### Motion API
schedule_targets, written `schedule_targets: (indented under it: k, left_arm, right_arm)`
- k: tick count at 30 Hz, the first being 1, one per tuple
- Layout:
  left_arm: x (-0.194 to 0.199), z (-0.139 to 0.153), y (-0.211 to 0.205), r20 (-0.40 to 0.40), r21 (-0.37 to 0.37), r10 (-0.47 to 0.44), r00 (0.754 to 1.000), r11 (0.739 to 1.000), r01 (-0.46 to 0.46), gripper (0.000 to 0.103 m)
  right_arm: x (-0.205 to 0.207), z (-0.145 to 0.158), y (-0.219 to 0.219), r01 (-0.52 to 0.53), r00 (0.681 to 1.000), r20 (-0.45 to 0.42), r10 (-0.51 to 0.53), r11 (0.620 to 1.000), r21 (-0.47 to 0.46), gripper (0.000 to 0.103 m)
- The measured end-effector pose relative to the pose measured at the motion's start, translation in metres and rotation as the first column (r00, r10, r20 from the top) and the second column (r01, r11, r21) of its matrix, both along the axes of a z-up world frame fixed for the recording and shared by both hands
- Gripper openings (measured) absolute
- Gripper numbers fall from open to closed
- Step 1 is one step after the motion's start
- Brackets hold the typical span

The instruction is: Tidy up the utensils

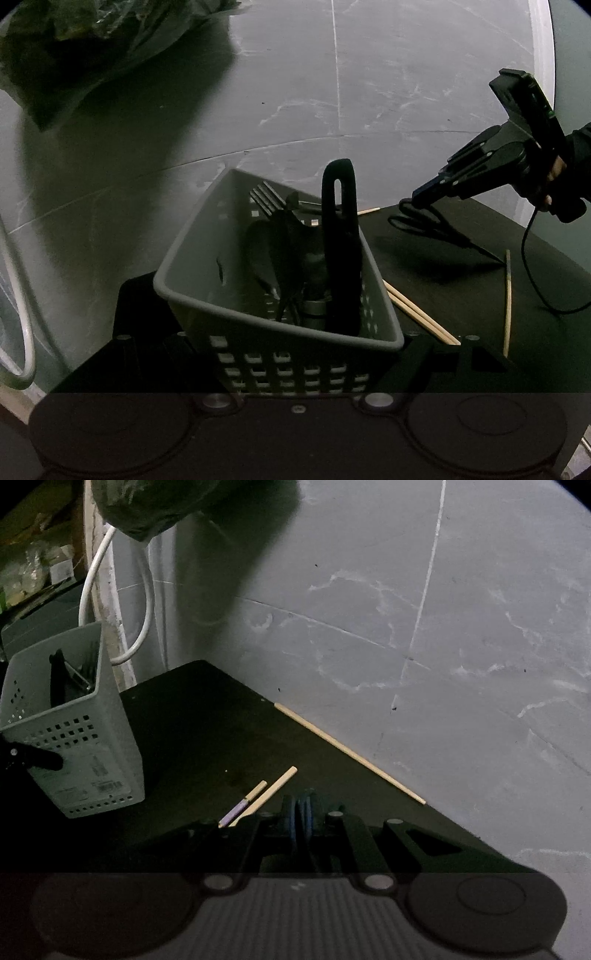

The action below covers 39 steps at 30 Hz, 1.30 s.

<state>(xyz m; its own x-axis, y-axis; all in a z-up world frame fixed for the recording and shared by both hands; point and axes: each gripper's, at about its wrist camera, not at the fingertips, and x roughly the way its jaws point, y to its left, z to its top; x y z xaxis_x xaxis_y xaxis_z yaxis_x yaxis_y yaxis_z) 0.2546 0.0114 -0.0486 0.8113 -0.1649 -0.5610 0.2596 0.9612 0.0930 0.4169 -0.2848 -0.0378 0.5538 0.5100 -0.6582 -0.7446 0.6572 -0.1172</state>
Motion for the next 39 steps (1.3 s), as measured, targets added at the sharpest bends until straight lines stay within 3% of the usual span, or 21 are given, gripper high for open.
schedule_targets:
  k: [5, 18, 29, 39]
  left_arm:
    - [-0.001, -0.001, 0.000, 0.001, 0.000, -0.007, 1.000, 1.000, 0.007, 0.078]
    - [0.000, -0.002, 0.002, -0.001, -0.014, -0.008, 1.000, 1.000, 0.008, 0.078]
    - [0.000, -0.002, 0.003, -0.001, -0.016, -0.011, 1.000, 1.000, 0.011, 0.079]
    - [0.002, -0.003, 0.002, -0.001, -0.018, -0.010, 1.000, 1.000, 0.010, 0.079]
  right_arm:
    - [-0.005, 0.001, 0.002, -0.004, 1.000, -0.008, 0.003, 1.000, -0.011, 0.006]
    - [0.009, 0.014, -0.009, 0.031, 0.997, -0.077, -0.024, 0.994, 0.100, 0.006]
    - [0.019, -0.001, 0.008, -0.008, 0.991, -0.134, 0.013, 0.999, 0.039, 0.007]
    - [0.053, -0.003, -0.030, 0.161, 0.960, -0.258, -0.107, 0.967, 0.195, 0.007]
